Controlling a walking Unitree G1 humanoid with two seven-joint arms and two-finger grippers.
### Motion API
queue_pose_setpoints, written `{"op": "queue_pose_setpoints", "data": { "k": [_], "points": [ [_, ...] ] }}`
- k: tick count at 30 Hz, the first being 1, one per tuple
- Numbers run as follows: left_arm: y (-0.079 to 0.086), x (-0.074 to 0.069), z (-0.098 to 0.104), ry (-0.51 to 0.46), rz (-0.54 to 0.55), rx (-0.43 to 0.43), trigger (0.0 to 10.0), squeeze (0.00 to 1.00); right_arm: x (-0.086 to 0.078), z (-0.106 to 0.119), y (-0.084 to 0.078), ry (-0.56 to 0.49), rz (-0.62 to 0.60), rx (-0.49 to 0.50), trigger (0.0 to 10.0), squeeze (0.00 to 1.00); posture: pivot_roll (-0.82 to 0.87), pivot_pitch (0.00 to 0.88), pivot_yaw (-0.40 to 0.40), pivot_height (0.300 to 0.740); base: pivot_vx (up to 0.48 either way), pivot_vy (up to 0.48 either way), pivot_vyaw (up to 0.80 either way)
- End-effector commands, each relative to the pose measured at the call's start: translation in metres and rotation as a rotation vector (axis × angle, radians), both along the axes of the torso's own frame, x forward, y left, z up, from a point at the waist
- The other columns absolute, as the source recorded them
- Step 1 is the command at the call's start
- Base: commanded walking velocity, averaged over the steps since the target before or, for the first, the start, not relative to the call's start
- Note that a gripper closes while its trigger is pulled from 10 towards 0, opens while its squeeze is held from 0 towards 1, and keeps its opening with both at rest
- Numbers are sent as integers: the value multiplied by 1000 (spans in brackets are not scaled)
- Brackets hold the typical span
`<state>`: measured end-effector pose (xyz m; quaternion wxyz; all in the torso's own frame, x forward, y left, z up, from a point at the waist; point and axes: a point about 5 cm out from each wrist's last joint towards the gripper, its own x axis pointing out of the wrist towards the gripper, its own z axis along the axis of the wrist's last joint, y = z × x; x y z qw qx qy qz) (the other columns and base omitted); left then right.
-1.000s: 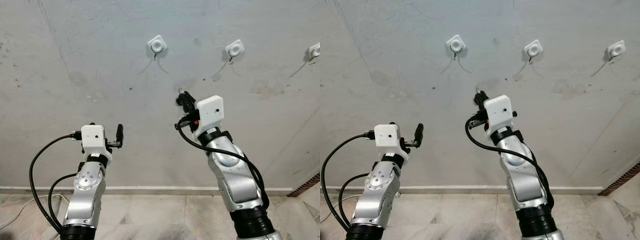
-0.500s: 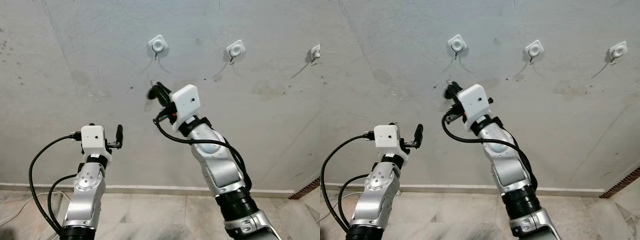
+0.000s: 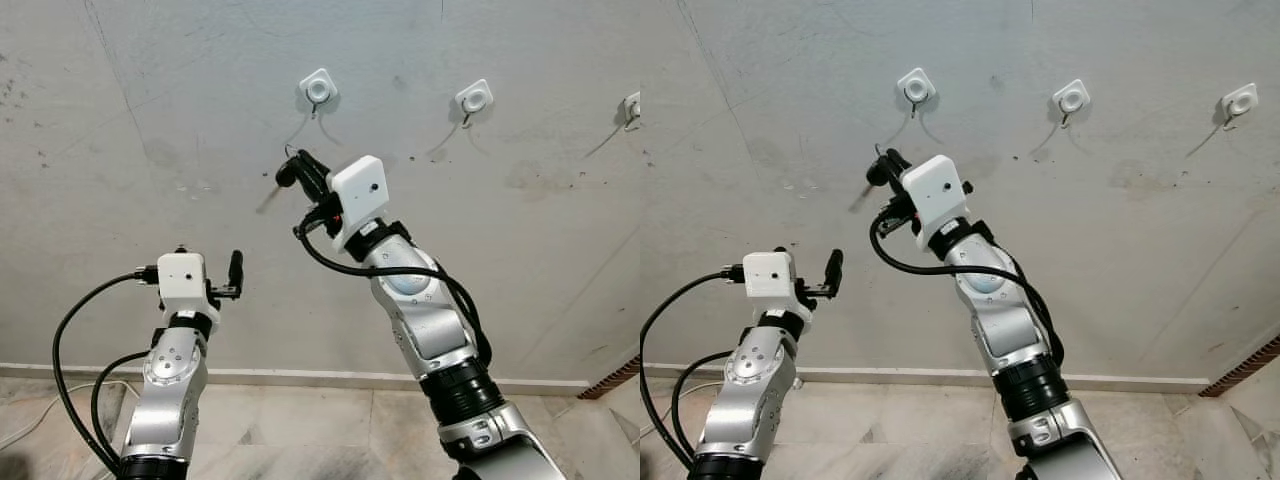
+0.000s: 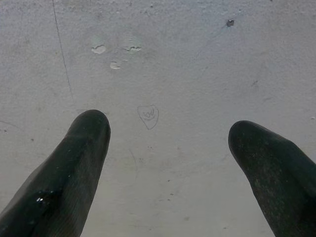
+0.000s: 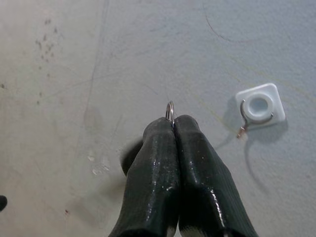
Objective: Hang keys on a hook
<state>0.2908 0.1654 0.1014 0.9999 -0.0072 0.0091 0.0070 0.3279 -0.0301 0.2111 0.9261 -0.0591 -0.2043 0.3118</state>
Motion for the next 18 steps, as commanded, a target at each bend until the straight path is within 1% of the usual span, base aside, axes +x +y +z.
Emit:
{"op": "queue_pose_setpoints", "data": {
  "k": [1,4,18],
  "points": [
    [-1,2,5,-13,-10,1,10000,0,2,6,0,-21,-2,11,10000,0,10,16,-2,740,0,0,0],
    [-1,2,5,-13,-12,1,10000,0,3,6,0,-26,-5,11,10000,0,9,15,-2,740,0,0,0],
    [-2,2,5,-14,-13,-3,10000,0,3,5,-2,-28,-9,8,10000,0,8,13,-1,740,0,284,0]
  ]
}}
